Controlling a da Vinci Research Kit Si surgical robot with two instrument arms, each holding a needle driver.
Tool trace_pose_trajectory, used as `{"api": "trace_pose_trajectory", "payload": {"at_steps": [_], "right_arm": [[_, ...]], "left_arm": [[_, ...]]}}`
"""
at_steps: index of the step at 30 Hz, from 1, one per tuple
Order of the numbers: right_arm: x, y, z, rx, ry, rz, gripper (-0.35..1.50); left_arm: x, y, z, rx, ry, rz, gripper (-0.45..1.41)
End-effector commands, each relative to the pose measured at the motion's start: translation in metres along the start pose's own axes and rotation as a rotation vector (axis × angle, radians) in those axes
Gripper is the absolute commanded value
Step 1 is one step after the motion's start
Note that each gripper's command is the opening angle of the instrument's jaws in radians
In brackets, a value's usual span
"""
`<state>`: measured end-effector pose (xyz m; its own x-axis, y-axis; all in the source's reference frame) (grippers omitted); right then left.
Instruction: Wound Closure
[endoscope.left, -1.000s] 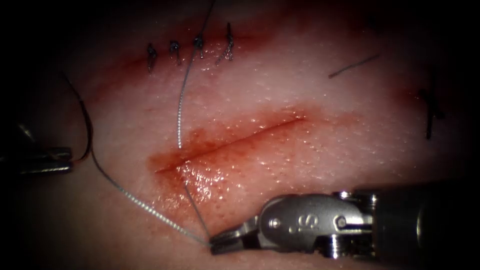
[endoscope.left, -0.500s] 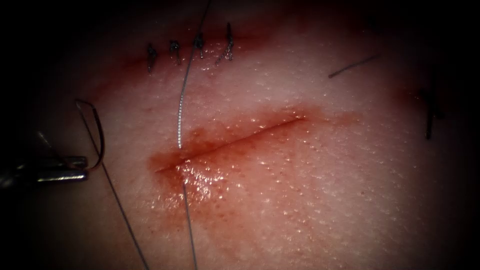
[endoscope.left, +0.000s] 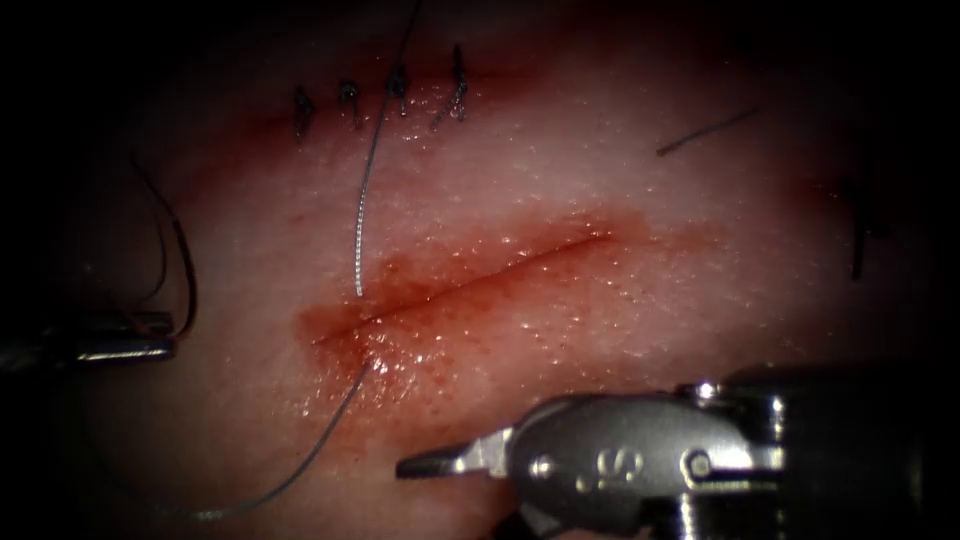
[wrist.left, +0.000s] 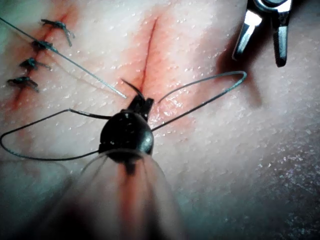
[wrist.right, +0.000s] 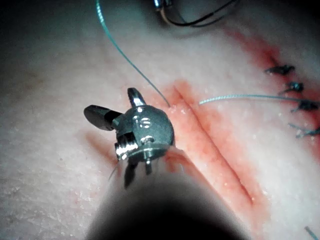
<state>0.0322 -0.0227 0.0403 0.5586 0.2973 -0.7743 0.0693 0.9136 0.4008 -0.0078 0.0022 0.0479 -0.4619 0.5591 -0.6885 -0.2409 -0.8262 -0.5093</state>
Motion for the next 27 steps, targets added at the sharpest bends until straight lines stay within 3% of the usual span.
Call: {"api": "trace_pose_trajectory", "payload": {"at_steps": [1,9,14,19,20,22,24,27], "right_arm": [[-0.0017,0.0014,0.002,-0.013,-0.005,-0.005,0.99],[-0.0053,0.006,0.0064,-0.081,-0.023,-0.014,1.04],[-0.0064,0.0072,0.0087,-0.084,-0.032,-0.022,1.04],[-0.0065,0.0074,0.0099,-0.084,-0.034,-0.031,0.93],[-0.0065,0.0074,0.01,-0.084,-0.034,-0.031,0.84],[-0.0066,0.0073,0.01,-0.078,-0.035,-0.032,0.44],[-0.0068,0.0071,0.0099,-0.055,-0.033,-0.028,-0.35],[-0.007,0.0069,0.01,-0.031,-0.023,-0.022,-0.35]], "left_arm": [[-0.0005,0.0003,0.001,-0.003,-0.004,0.0,-0.45],[-0.0006,0.0003,0.0011,0.0,-0.009,0.001,-0.45],[-0.0005,0.0003,0.0012,0.001,-0.009,0.0,-0.45],[-0.0005,0.0003,0.0012,0.001,-0.009,0.0,-0.45],[-0.0005,0.0003,0.0012,0.001,-0.009,0.0,-0.45],[-0.0005,0.0003,0.0012,0.001,-0.009,0.0,-0.45],[-0.0005,0.0004,0.0012,0.001,-0.009,0.0,-0.45],[-0.0005,0.0004,0.0013,0.002,-0.009,-0.001,-0.45]]}}
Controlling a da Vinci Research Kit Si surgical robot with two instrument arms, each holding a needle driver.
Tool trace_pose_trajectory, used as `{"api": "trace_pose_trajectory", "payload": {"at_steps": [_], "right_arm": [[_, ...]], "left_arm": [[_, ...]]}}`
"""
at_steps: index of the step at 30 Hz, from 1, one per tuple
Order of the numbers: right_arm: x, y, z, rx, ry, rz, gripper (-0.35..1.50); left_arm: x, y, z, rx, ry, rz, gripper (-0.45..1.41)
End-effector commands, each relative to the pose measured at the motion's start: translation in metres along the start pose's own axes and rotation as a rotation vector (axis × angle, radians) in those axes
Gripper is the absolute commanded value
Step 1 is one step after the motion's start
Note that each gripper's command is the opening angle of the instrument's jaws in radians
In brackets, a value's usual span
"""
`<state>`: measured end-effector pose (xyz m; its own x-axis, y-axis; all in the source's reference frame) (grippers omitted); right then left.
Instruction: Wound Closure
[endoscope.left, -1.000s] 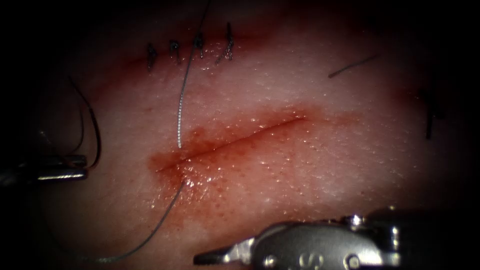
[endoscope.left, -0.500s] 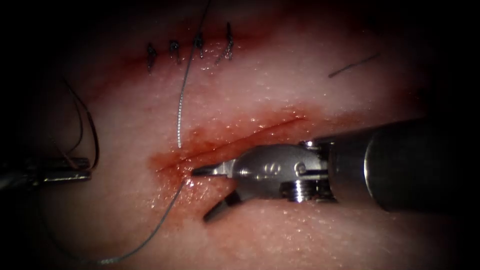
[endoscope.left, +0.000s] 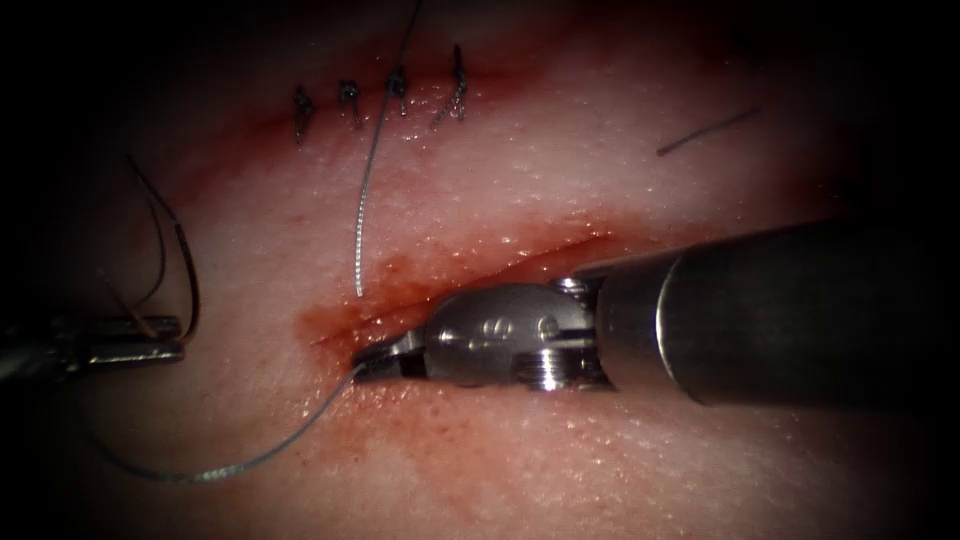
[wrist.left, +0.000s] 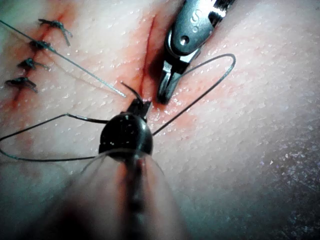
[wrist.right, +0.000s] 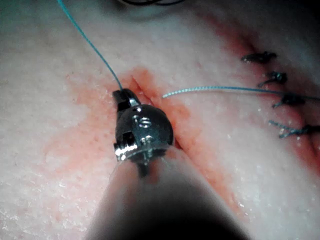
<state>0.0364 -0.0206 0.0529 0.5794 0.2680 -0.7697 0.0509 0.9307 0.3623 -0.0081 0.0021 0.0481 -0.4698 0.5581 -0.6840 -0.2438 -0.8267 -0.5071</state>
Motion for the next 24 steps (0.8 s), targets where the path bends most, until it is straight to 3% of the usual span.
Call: {"api": "trace_pose_trajectory", "payload": {"at_steps": [1,6,13,20,24], "right_arm": [[-0.0003,-0.0004,0.0011,0.016,0.012,0.0,-0.35],[-0.0001,-0.001,0.001,0.053,0.021,-0.006,-0.35],[0.0004,-0.0045,-0.0022,0.132,0.029,-0.024,-0.35],[0.0035,-0.0096,-0.0068,0.169,0.047,-0.027,-0.35],[0.0052,-0.0118,-0.0079,0.182,0.052,-0.025,-0.35]], "left_arm": [[-0.0004,0.0003,0.0009,-0.002,0.0,-0.001,-0.45],[-0.0003,0.0003,0.001,-0.001,0.0,-0.002,-0.45],[-0.0003,0.0003,0.0011,0.0,0.0,-0.002,-0.45],[-0.0001,0.0004,0.0015,0.005,0.0,-0.004,-0.45],[0.0,0.0004,0.0016,0.005,0.0,-0.005,-0.45]]}}
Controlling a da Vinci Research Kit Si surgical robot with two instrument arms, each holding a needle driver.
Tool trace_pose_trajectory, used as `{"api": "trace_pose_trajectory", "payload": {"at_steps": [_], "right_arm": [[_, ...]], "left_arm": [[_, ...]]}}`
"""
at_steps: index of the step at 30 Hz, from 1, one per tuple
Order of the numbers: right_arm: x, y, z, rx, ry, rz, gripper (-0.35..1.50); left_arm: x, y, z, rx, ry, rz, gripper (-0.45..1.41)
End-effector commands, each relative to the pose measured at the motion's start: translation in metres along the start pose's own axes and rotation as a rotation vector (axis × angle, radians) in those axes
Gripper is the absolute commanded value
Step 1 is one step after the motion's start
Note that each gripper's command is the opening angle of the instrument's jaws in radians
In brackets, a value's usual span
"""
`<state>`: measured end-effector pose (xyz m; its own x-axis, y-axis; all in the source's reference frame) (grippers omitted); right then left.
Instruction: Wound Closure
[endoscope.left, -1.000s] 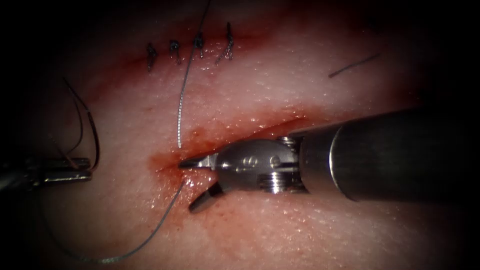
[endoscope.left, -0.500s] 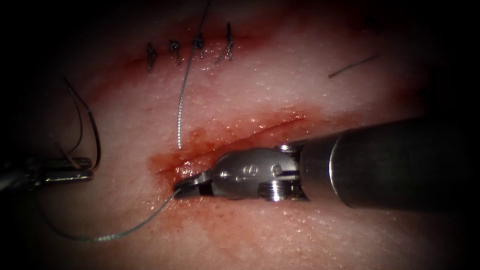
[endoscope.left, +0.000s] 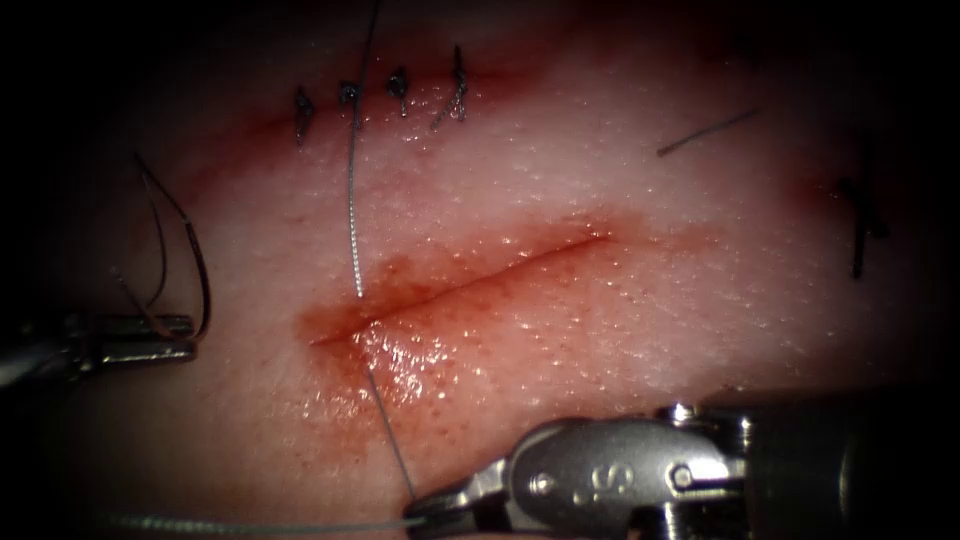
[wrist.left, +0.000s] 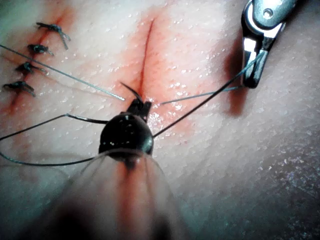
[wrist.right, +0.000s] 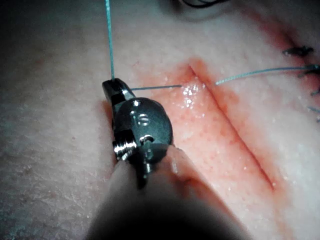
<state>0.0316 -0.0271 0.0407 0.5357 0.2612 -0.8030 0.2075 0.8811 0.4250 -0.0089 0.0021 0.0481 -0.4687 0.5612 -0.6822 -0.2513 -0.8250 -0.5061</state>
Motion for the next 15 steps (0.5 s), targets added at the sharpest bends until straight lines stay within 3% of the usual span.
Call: {"api": "trace_pose_trajectory", "payload": {"at_steps": [1,9,12,13,15], "right_arm": [[0.0007,-0.0015,0.0009,0.013,0.004,-0.002,-0.35],[0.0037,-0.0059,0.0007,0.059,0.007,-0.018,-0.35],[0.004,-0.0062,0.0009,0.06,0.006,-0.02,-0.35],[0.004,-0.0061,0.001,0.059,0.006,-0.019,-0.25],[0.0042,-0.0055,0.0011,0.053,0.008,-0.014,0.37]], "left_arm": [[-0.0004,0.0003,0.0009,0.001,0.0,-0.001,-0.45],[-0.0003,0.0003,0.001,0.003,-0.003,-0.002,-0.45],[-0.0003,0.0004,0.001,0.004,-0.003,-0.002,-0.45],[-0.0003,0.0004,0.0011,0.001,-0.003,-0.002,-0.45],[-0.0003,0.0004,0.0011,-0.001,-0.003,-0.003,-0.45]]}}
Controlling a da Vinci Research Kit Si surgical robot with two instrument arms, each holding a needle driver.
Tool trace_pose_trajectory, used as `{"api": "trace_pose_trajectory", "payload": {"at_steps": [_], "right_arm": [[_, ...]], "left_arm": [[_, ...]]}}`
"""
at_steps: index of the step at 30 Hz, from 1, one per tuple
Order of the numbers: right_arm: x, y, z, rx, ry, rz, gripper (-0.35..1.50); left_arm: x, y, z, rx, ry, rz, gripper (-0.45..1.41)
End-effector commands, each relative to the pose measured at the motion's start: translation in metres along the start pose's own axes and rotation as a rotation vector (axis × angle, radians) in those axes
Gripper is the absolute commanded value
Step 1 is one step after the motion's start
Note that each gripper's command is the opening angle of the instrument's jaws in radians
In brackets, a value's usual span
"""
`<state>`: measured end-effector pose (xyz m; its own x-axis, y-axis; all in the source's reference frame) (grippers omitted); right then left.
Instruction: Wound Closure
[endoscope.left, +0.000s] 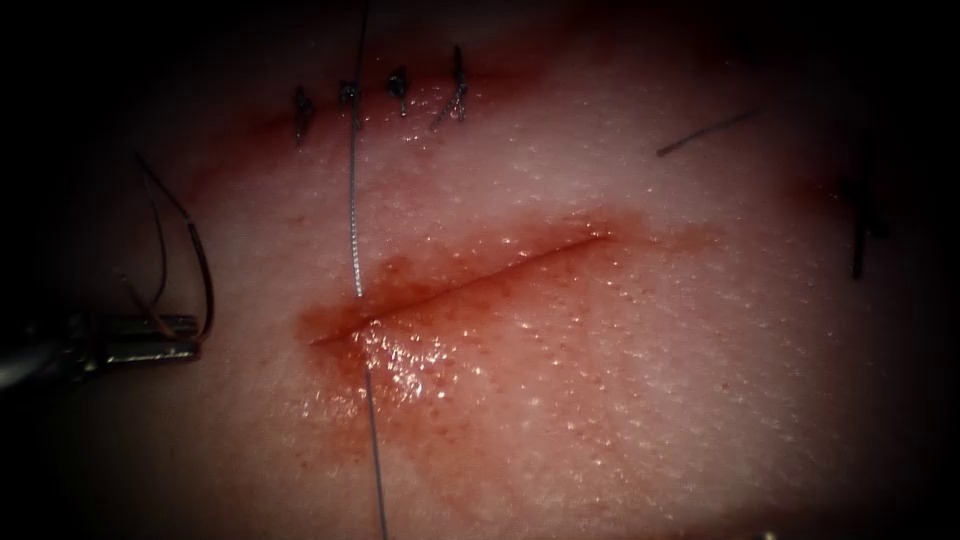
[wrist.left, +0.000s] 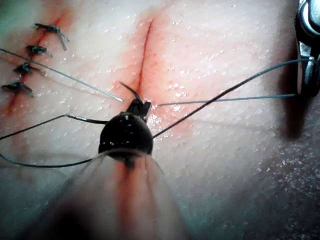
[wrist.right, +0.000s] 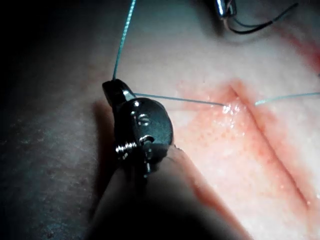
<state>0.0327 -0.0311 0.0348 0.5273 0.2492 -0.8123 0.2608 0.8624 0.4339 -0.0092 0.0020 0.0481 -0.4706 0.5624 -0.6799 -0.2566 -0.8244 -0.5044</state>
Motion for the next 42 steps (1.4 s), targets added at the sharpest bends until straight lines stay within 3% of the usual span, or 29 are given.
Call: {"api": "trace_pose_trajectory", "payload": {"at_steps": [1,4,8,12,20,28,30,32,33,34,42], "right_arm": [[-0.0002,0.0008,0.001,-0.013,0.003,0.006,0.78],[-0.0004,0.0028,0.0003,-0.063,0.008,0.025,1.15],[-0.002,0.0072,-0.0012,-0.115,0.012,0.034,1.23],[-0.0044,0.0116,-0.0014,-0.163,0.003,0.022,1.23],[-0.0077,0.0157,0.002,-0.213,-0.017,0.012,1.28],[-0.0089,0.0185,0.0065,-0.227,-0.036,0.007,1.21],[-0.0094,0.0189,0.0071,-0.233,-0.04,0.003,1.09],[-0.0099,0.0189,0.0072,-0.234,-0.042,-0.003,0.73],[-0.0102,0.0188,0.0071,-0.229,-0.043,-0.005,0.32],[-0.0105,0.0186,0.0069,-0.208,-0.043,-0.009,-0.35],[-0.0102,0.018,0.0055,-0.178,-0.076,-0.01,-0.35]], "left_arm": [[-0.0004,0.0003,0.0009,-0.006,0.0,-0.001,-0.45],[-0.0004,0.0003,0.0009,-0.005,0.0,-0.001,-0.45],[-0.0004,0.0003,0.0009,-0.005,0.0,-0.001,-0.45],[-0.0004,0.0003,0.0011,-0.004,0.0,0.005,-0.45],[-0.0004,0.0005,0.0018,-0.005,0.0,0.004,-0.45],[-0.0003,0.0006,0.0019,-0.006,0.0,0.009,-0.45],[-0.0003,0.0006,0.0019,-0.009,0.0,0.009,-0.45],[-0.0003,0.0006,0.0019,-0.009,0.0,0.009,-0.45],[-0.0003,0.0006,0.0019,-0.009,0.0,0.009,-0.45],[-0.0003,0.0006,0.0019,-0.009,0.0,0.009,-0.45],[-0.0003,0.0006,0.0019,-0.009,0.003,0.009,-0.45]]}}
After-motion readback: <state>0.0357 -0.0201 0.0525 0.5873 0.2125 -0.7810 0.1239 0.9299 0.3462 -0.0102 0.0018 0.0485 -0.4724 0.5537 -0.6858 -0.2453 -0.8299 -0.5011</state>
